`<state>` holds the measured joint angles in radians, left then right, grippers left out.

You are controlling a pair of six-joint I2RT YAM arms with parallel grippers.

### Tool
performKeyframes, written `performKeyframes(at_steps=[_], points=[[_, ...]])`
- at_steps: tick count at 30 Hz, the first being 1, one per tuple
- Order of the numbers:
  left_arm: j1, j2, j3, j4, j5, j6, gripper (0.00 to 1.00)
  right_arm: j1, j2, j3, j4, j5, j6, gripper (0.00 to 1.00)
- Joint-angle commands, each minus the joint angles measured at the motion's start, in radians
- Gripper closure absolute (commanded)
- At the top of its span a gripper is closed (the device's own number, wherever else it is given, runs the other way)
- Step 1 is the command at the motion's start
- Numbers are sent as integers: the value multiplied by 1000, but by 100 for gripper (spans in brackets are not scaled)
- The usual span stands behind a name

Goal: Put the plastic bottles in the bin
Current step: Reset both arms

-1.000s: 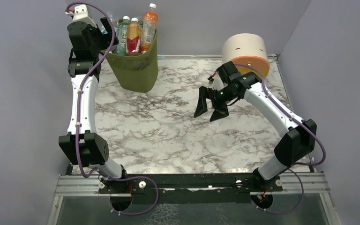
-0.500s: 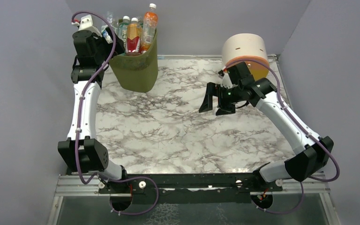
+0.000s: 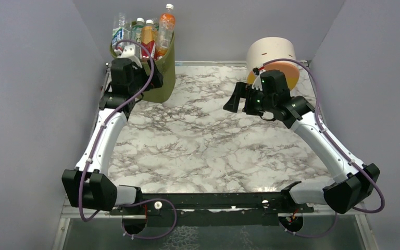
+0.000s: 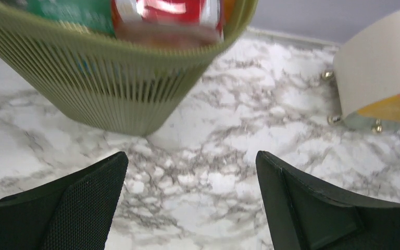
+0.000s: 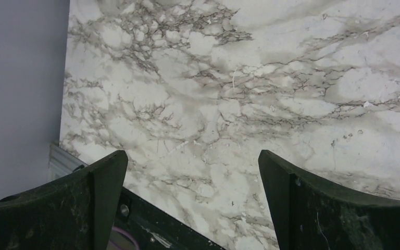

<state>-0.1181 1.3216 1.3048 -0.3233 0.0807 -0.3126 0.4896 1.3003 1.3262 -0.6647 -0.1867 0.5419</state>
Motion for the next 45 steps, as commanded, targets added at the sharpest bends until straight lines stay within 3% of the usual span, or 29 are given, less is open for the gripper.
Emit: performKeyframes(at_steps=[1,12,16,24,30,34,37,40,45], points=[[-46,-86,-154,59,-57,-23,1,-4,-18,-27,131,77,4,1],[-61,-163,-458,190,-78,-87,1,-3,-134,-256,333,248,-18,0],[-108,-176,-557,275,-101,-111,1,13,-164,-375,452,209,31,1],[-175,-304,-763,392,-254,-107,1,64,-297,-616,627,309,-2,0],[-175,-538,-943,481,-409,-13,1,70,-483,-822,795,351,-108,0],[-174,-694,-1056,545,-485,108,1,70,-622,-890,718,478,-166,1],[-175,-751,-1138,658,-459,259,1,70,-681,-913,706,604,-245,1],[-175,-739,-1204,766,-483,343,1,70,-678,-955,767,735,-283,1],[-174,-512,-1285,1054,-508,435,1,69,-522,-1065,1114,855,-400,1]])
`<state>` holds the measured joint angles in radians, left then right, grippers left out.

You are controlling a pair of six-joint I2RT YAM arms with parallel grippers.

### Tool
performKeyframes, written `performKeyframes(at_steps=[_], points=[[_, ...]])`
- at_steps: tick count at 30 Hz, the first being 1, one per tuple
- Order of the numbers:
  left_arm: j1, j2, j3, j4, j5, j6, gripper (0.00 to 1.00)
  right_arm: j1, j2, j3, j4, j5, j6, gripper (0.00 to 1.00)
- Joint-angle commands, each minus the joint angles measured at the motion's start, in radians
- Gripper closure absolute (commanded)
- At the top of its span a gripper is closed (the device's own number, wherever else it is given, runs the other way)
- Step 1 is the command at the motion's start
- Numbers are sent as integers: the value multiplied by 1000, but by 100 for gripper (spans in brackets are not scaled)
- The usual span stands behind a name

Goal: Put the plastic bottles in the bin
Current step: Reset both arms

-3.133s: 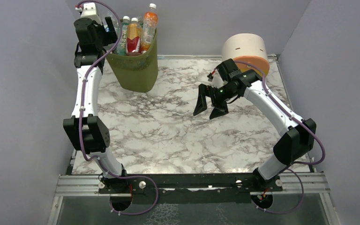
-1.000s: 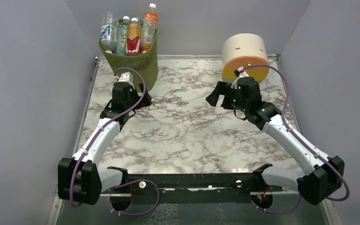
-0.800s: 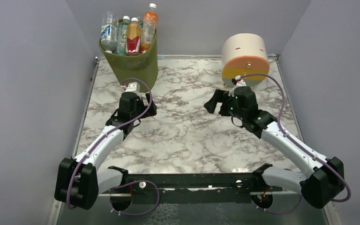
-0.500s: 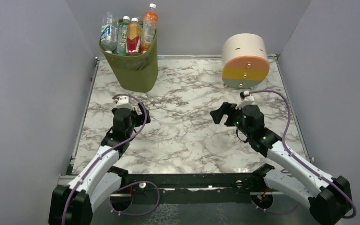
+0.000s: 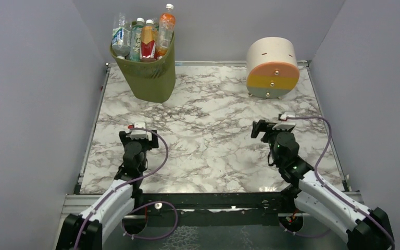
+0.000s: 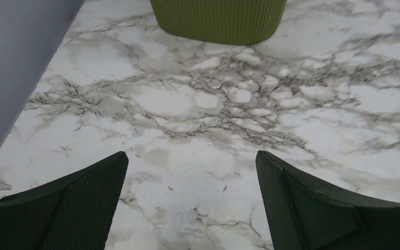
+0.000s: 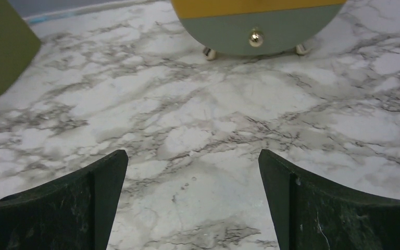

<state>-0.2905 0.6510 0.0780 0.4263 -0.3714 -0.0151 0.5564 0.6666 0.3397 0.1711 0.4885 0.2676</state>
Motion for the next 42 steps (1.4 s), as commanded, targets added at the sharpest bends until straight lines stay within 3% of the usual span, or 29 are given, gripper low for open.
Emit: performKeyframes(at_steps=[1,3,6,10,18,21,23,27,31,33,36,42], points=[[0,227,-53,348,-79,147,1,1,160,-98,362,185,-160,1],[14,364,-15,401,-92,156,1,-19,272,-108,481,151,-210,1],[68,516,57,431,-14,155,1,-87,428,-57,531,64,-187,1],[160,583,101,452,114,100,1,-198,561,0,595,-17,-158,1],[235,659,122,536,216,48,1,-321,684,-12,669,-41,-114,1],[242,710,143,583,246,52,1,-353,746,-67,809,-60,-109,1],[252,738,160,591,278,51,1,-359,754,-31,732,-61,-97,1],[268,767,138,701,295,29,1,-362,801,-3,765,-59,-143,1],[282,827,142,766,325,22,1,-386,887,-31,950,-80,-185,1],[281,879,135,834,341,34,1,-388,885,30,801,-93,-157,1],[280,942,121,931,371,48,1,-388,892,21,838,-101,-174,1],[275,986,155,908,379,56,1,-388,883,-11,897,-136,-195,1]])
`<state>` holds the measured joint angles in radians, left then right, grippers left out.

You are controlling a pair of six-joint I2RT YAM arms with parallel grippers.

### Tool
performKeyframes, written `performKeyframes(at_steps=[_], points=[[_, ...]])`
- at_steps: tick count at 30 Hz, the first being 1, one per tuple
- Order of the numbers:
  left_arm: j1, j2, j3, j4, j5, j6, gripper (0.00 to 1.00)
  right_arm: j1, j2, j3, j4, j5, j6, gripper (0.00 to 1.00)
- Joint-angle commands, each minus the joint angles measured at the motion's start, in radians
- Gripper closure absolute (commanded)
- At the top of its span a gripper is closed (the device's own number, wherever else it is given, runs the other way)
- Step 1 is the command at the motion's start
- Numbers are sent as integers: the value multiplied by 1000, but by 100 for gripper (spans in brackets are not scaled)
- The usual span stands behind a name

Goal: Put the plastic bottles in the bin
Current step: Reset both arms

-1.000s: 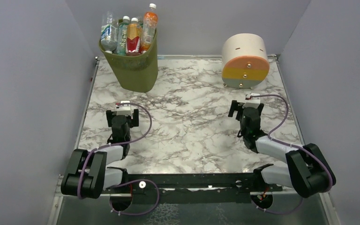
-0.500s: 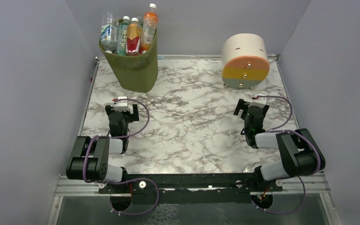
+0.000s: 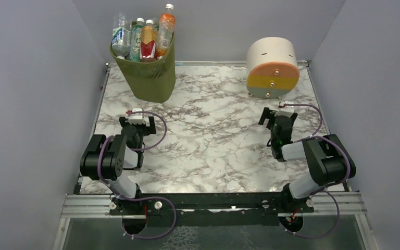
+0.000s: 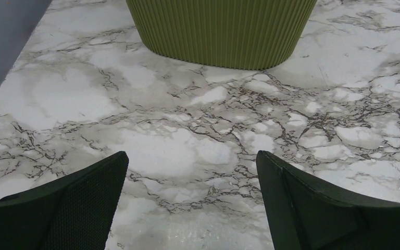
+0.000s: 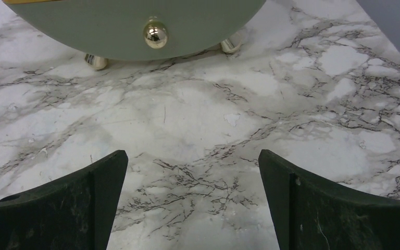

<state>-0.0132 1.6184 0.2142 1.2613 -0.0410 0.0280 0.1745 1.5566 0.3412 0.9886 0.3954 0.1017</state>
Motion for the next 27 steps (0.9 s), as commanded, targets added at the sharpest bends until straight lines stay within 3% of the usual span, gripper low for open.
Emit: performKeyframes(at_steps=[1,9,11,14,16,19,23,27], points=[[-4,20,21,71,54,18,1,-6,-10,-19,88,-57,-34,1],[-9,18,-4,108,78,33,1,-6,16,-138,307,-258,-121,1],[-8,19,-24,145,85,36,1,-5,84,-162,460,-277,-149,1],[-8,19,-42,179,86,40,1,0,44,-136,334,-273,-134,1],[-9,21,-39,182,87,40,1,0,80,-120,377,-258,-144,1],[-9,21,-13,133,85,39,1,0,54,-98,283,-259,-121,1],[-9,23,49,20,37,21,1,0,69,-102,323,-260,-125,1],[-21,22,50,14,15,25,1,0,68,-100,314,-262,-123,1]])
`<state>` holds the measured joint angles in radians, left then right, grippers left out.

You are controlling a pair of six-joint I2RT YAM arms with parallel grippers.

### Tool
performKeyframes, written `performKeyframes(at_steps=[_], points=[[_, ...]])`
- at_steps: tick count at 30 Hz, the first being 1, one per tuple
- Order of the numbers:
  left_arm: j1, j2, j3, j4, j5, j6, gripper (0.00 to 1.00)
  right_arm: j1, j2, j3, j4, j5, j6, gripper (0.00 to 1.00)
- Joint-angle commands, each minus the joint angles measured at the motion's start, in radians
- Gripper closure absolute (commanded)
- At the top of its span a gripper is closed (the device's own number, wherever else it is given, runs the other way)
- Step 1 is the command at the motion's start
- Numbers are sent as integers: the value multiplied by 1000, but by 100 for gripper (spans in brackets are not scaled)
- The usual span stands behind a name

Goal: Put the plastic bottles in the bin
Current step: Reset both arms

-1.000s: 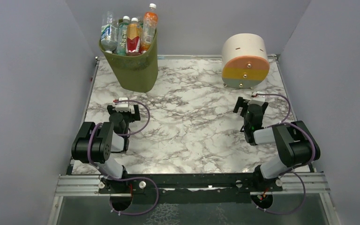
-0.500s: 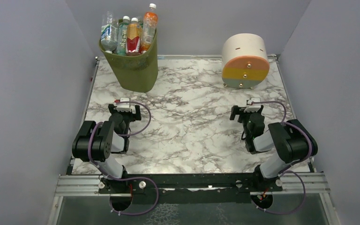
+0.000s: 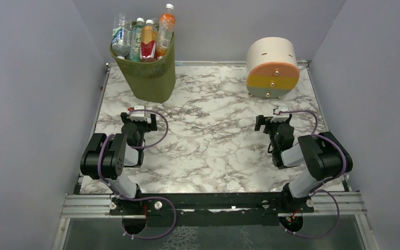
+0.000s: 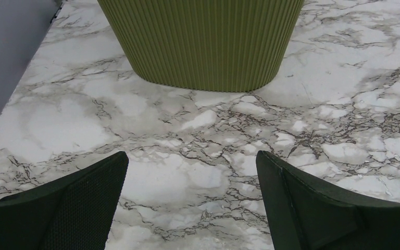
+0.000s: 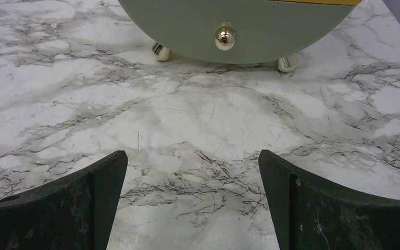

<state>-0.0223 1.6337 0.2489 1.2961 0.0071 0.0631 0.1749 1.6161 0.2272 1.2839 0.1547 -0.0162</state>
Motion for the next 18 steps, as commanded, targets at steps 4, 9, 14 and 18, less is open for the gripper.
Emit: performKeyframes(at_steps=[4,9,14,18], points=[[-17,7,18,-25,-43,-8,1,0,7,14,15,-20,-4,1],[-27,8,19,-27,-62,-3,1,0,6,14,17,-21,-5,1],[-27,8,18,-27,-61,-3,1,0,6,12,18,-21,-5,1],[-27,8,20,-28,-62,-3,1,-1,5,9,24,-20,-5,1]])
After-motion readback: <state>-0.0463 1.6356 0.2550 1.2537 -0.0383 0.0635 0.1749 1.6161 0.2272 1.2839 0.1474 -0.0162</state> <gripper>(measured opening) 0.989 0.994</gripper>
